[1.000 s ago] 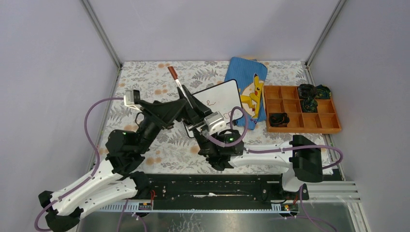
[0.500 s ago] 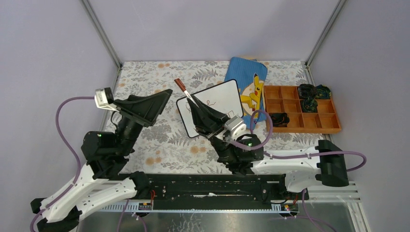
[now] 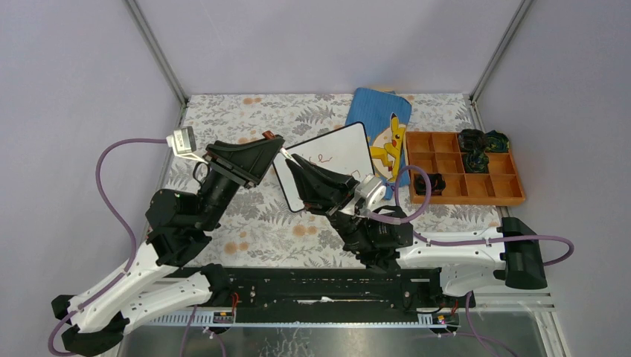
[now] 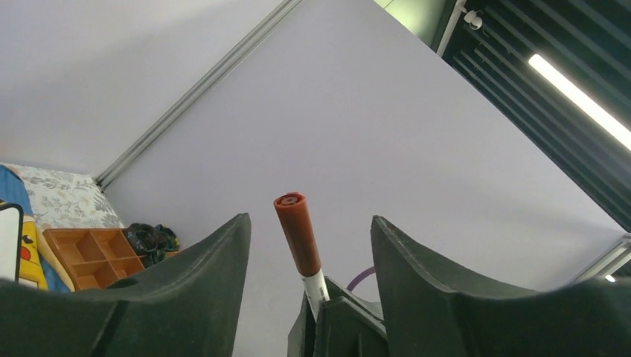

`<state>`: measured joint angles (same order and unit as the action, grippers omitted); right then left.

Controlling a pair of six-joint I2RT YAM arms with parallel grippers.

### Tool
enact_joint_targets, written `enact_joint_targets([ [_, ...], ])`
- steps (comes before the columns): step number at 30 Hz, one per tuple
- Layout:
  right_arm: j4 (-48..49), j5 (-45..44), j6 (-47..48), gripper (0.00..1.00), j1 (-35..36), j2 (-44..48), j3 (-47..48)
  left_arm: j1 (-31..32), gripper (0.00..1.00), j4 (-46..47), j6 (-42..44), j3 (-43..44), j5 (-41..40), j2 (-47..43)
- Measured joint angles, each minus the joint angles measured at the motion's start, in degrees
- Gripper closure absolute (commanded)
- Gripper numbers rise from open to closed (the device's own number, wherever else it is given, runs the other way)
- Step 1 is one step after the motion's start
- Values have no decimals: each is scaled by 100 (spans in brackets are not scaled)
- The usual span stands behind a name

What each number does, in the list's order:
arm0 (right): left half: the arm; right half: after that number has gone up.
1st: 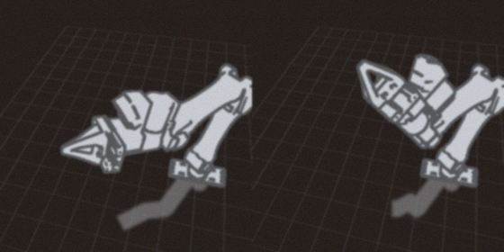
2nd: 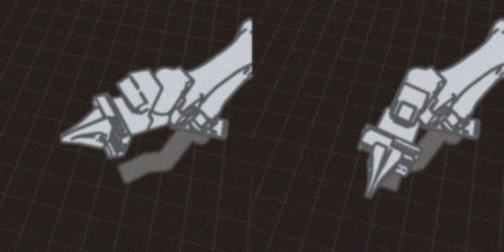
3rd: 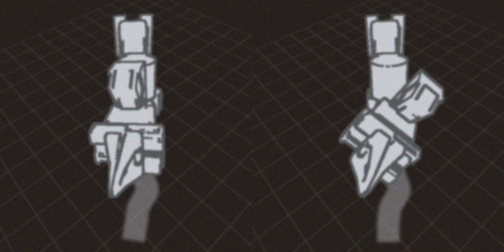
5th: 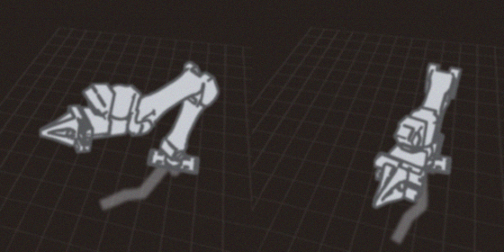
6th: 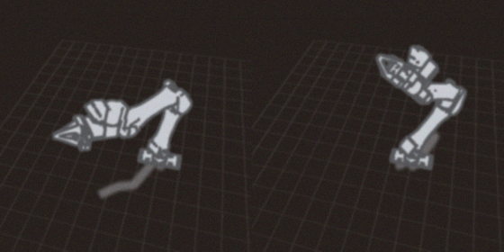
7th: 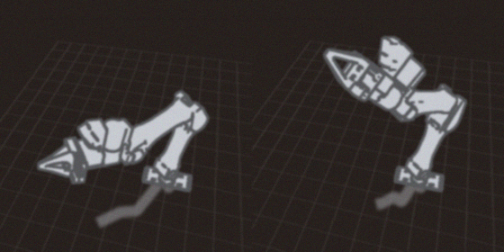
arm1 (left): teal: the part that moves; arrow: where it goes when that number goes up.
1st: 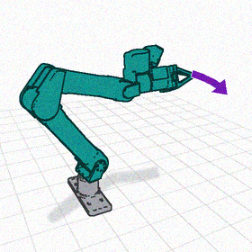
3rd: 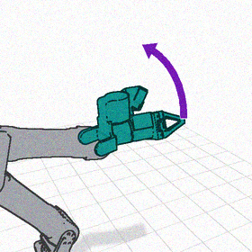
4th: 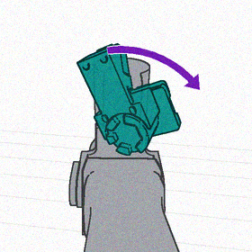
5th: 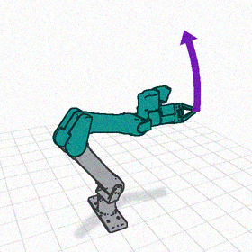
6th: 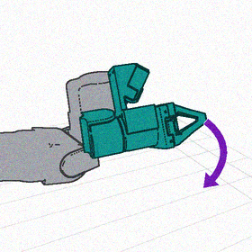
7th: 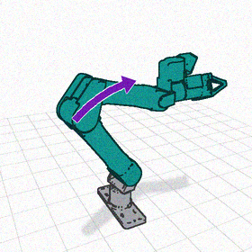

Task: Write a sentence on the whiteboard
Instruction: Place the whiteboard marker at the center of the board.

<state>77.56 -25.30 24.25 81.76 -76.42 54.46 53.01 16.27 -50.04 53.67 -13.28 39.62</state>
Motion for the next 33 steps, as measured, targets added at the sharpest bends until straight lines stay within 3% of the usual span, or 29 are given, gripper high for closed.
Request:
enact_joint_targets([
  [4,-55,2,-76,100,0,48,-7,0,44,2,7,0,11,13],
  [12,-55,9,-120,100,0,74,-98,0,49,-7,2,0,-48,-87],
  [16,-52,50,-122,100,0,76,-98,0,58,-24,-11,0,-74,-85],
  [20,-48,94,-125,100,0,96,-98,0,75,-46,-28,0,-96,-74],
  [23,-37,92,-138,100,7,122,-98,0,100,-50,-74,0,-122,-50],
  [33,-55,-48,-72,100,7,120,-109,-22,100,326,-704,-212,-109,35],
])
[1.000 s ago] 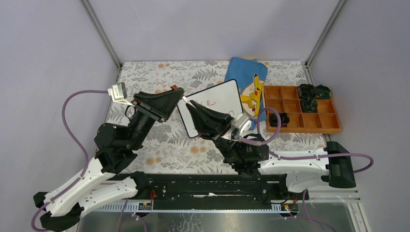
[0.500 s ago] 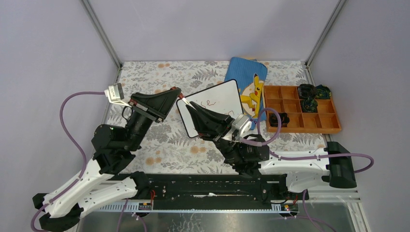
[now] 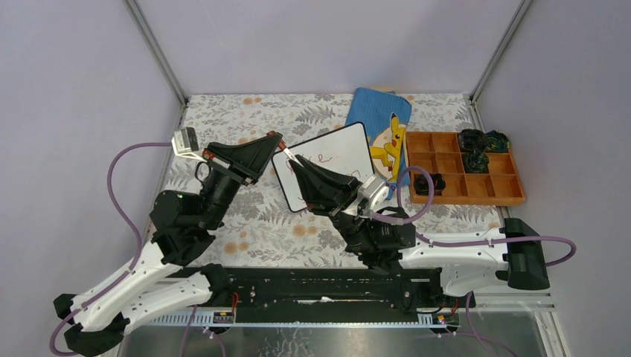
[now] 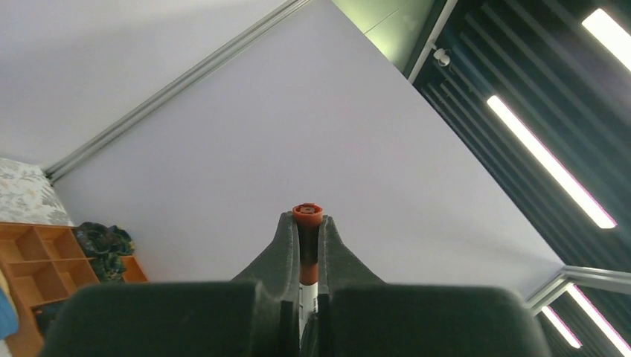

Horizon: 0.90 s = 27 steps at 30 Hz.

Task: Write a sentence on the whiteboard
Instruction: Place the whiteboard marker at the center of the board.

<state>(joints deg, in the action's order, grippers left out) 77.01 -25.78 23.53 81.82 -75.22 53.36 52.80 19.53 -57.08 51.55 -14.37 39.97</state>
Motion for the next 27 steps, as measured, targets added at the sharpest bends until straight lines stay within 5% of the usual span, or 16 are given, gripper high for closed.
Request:
enact_joint_targets([
  [20,459,-417,389,100,42,-350,197,155,100,809,-629,-415,-518,151],
  [21,455,-415,389,100,42,-350,197,160,96,802,-625,-420,-538,133],
  [24,264,-358,358,100,44,-323,190,197,57,616,-557,-457,-667,-22],
  [27,-59,-350,308,100,9,-229,173,393,29,120,-450,-544,-557,-306],
])
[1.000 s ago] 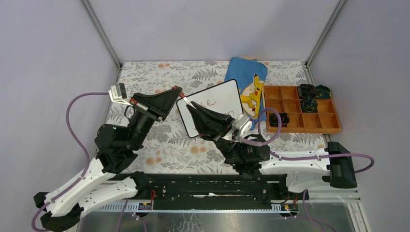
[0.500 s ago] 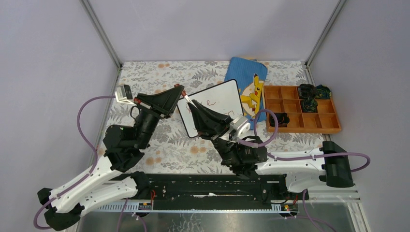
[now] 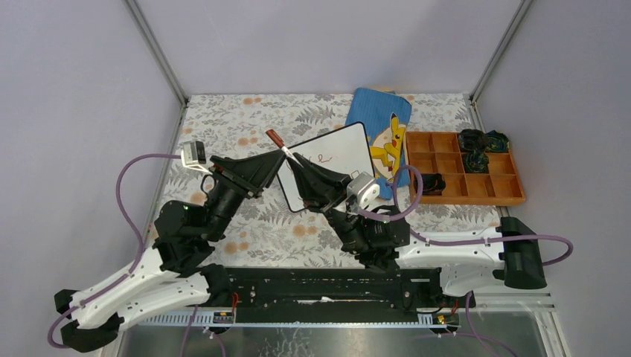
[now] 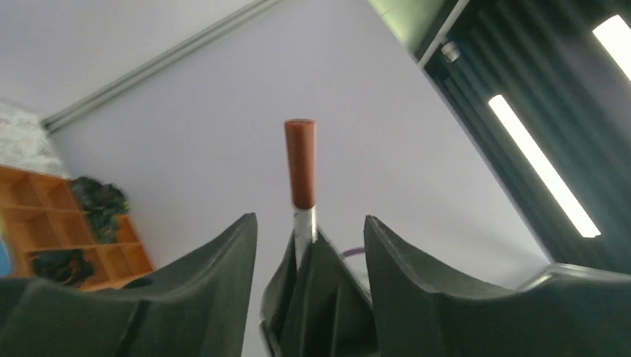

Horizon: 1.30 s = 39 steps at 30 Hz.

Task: Write a sentence on the whiteboard
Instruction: Place the whiteboard marker at the center of the board.

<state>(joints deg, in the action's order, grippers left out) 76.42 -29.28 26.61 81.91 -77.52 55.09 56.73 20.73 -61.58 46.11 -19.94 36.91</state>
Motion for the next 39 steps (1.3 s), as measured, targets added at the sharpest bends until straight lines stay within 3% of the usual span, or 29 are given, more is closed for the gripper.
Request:
enact_joint_targets([
  [5,-603,-11,-175,100,-55,525,-280,109,10,-844,286,-37,-74,-334],
  [12,-1244,-120,-612,100,-55,1473,-986,109,7,-1353,595,-66,-295,-769],
  [21,-1464,-111,-1185,100,-55,1515,-1224,109,7,-1373,726,-162,407,-245],
  [39,-1445,-103,-1755,100,-55,1410,-1338,109,44,-1196,446,-407,476,-153],
])
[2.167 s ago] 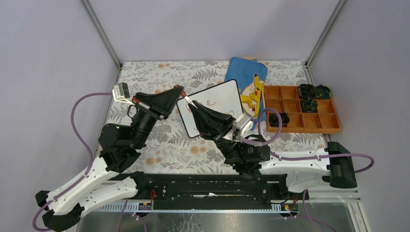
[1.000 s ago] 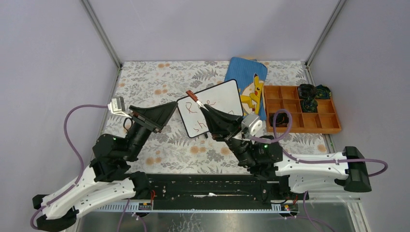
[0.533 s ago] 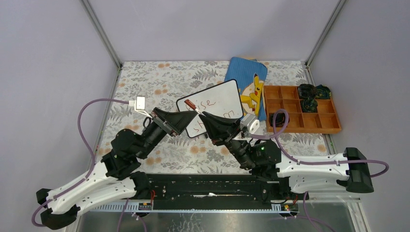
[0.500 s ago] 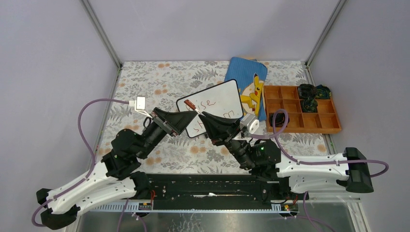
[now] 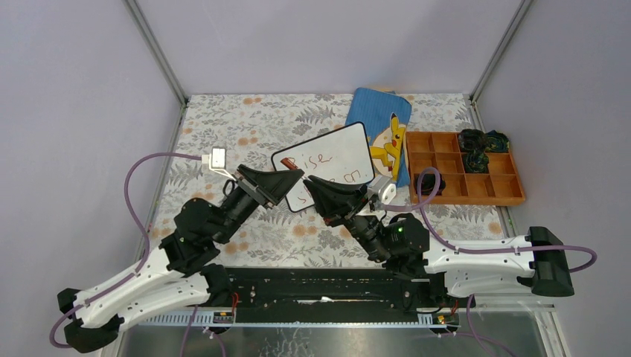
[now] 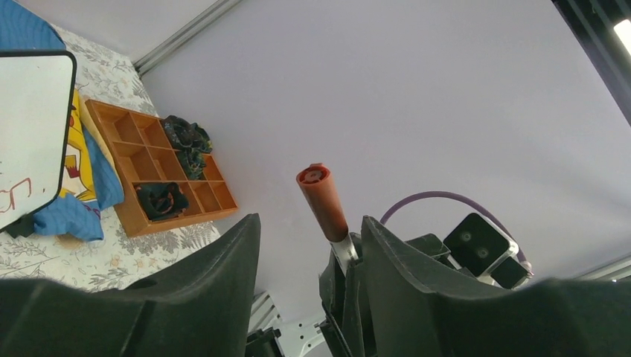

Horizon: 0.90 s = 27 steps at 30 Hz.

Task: Write a sentence on the whiteboard
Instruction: Place the whiteboard marker at the center of the board.

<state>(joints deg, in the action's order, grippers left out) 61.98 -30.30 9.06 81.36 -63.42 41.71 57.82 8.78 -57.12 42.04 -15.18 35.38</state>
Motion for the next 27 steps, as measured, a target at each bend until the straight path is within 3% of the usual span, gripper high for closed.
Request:
enact_joint_targets([
  [8,-17,-7,-72,100,0,0,-44,0,66,219,-118,-2,61,188],
  [14,-72,-4,-190,100,0,0,-111,0,95,345,-236,-74,87,173],
  [15,-111,2,-221,94,0,2,-131,7,100,382,-262,-96,92,160],
  [20,-435,2,-372,47,0,105,-184,26,100,367,-295,-195,55,83],
  [23,-1001,17,-492,27,0,315,-181,26,100,120,-249,-223,-173,-37],
  [27,-1947,44,-664,23,0,761,-181,26,100,-527,-164,-221,-638,-291],
])
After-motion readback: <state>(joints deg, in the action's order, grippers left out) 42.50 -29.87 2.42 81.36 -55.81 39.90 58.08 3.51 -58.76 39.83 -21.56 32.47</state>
